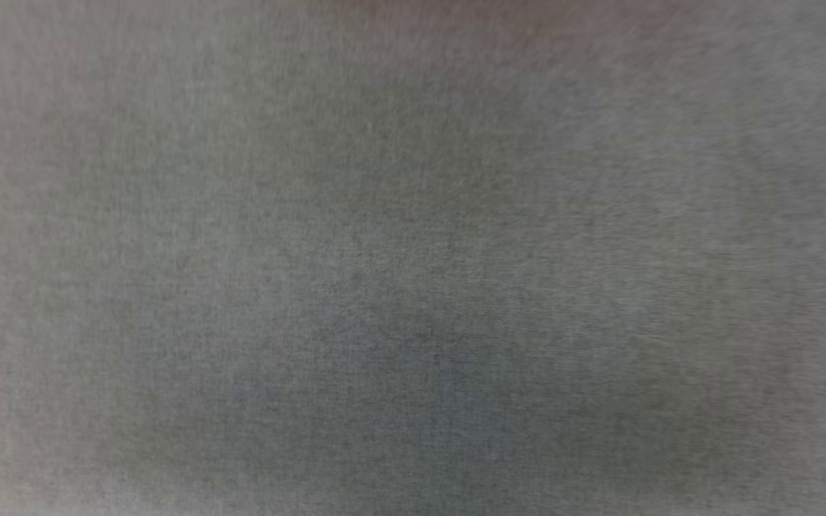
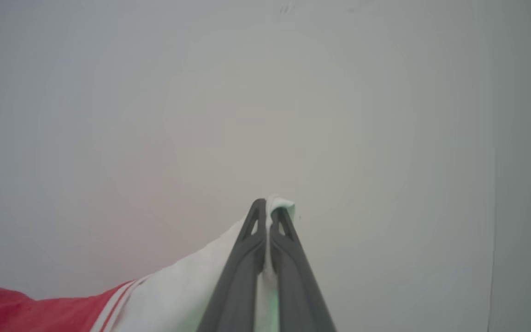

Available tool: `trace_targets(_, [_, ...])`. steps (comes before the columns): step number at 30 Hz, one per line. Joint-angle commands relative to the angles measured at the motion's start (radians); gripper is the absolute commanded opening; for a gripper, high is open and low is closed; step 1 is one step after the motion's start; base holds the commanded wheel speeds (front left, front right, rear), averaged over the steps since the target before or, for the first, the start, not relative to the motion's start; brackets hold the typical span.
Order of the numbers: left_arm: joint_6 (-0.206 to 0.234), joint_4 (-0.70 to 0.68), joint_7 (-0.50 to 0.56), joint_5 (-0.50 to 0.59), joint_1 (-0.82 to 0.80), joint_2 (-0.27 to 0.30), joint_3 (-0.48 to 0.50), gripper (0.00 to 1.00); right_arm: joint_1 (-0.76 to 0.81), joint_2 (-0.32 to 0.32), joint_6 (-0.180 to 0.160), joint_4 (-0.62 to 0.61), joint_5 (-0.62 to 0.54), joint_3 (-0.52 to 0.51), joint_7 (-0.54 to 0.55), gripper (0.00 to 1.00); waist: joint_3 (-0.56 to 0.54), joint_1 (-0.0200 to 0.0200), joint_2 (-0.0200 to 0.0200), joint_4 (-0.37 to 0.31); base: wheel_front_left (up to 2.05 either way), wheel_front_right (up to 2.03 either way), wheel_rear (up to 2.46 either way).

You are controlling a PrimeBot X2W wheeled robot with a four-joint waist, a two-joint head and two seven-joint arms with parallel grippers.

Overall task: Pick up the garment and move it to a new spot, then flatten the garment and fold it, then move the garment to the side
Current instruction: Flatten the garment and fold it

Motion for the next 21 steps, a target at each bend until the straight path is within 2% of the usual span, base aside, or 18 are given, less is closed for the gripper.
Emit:
trace_targets(1, [-0.012,0.017,-0.021,0.010,0.006,-0.005,-0.006,0.00,0.026,-0.010,-0.002,-0.029,-0.003,-0.004,-0.005,0.00,0.069,0.0000,-0.0001,0.048,0.00,0.00,0.00])
trace_targets(5, [-0.050,0.055,-0.032,-0.005,0.098,-0.025,-0.025,0.00,0.134,-0.031,-0.002,-0.050,0.029,0.073,-0.004,0.00,0.034,0.0000,-0.0001,0.063,0.00,0.00,0.00])
trace_targets(11, [-0.095,0.089,0.077,-0.025,0.253,-0.034,-0.075,0.00,0.309,-0.090,-0.002,-0.060,0.173,0.214,0.018,0.00,-0.062,0.0000,-0.0001,0.066,0.00,0.00,0.00])
trace_targets(17, [-0.139,0.033,0.253,-0.094,0.430,-0.006,-0.101,0.00,0.498,-0.152,-0.002,-0.133,0.350,0.297,0.170,0.00,-0.169,0.0000,-0.0001,0.050,0.00,0.00,0.00])
trace_targets(21, [-0.132,-0.075,0.342,-0.147,0.587,0.053,-0.107,0.00,0.643,-0.200,-0.002,-0.212,0.456,0.311,0.290,0.00,-0.232,0.0000,-0.0001,0.038,0.00,0.00,0.00])
